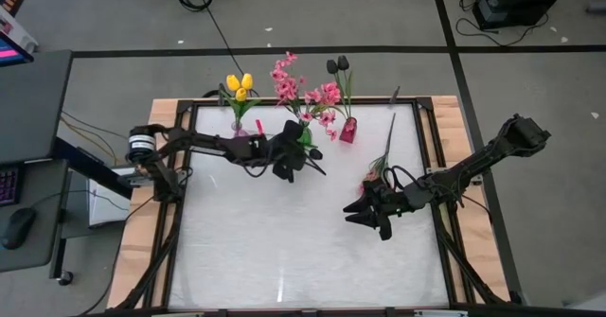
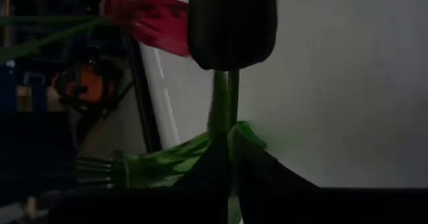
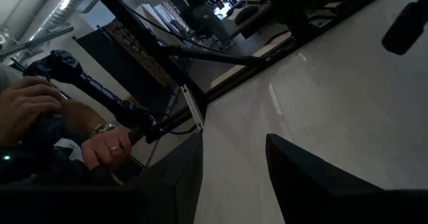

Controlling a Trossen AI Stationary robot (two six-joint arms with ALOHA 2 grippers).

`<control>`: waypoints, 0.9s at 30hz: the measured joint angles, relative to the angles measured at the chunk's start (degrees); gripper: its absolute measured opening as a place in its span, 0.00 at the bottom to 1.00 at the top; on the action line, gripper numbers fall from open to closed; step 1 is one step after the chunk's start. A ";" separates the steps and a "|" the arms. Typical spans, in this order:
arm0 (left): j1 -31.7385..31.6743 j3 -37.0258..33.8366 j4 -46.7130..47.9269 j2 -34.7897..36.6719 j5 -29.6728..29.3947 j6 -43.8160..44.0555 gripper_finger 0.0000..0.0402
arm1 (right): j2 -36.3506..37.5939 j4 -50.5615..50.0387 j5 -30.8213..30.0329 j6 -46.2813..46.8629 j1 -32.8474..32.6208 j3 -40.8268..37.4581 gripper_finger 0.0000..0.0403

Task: Sort flowers into vase by color
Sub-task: Put the black flower into the red vase

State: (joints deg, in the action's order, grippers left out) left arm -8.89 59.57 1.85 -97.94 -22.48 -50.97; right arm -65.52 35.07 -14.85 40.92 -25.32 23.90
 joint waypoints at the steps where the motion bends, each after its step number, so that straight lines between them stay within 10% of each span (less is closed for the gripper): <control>1: 0.19 0.28 0.89 0.47 0.07 1.57 0.04 | 0.00 0.04 0.00 0.00 -0.01 0.00 0.43; 27: 8.61 18.01 11.27 1.08 2.84 25.34 0.04 | 0.00 0.91 0.00 0.01 0.00 0.00 0.43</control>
State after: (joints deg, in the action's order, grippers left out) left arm -0.28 77.58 13.12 -96.86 -19.64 -25.64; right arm -65.52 35.98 -14.85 40.93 -25.33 23.90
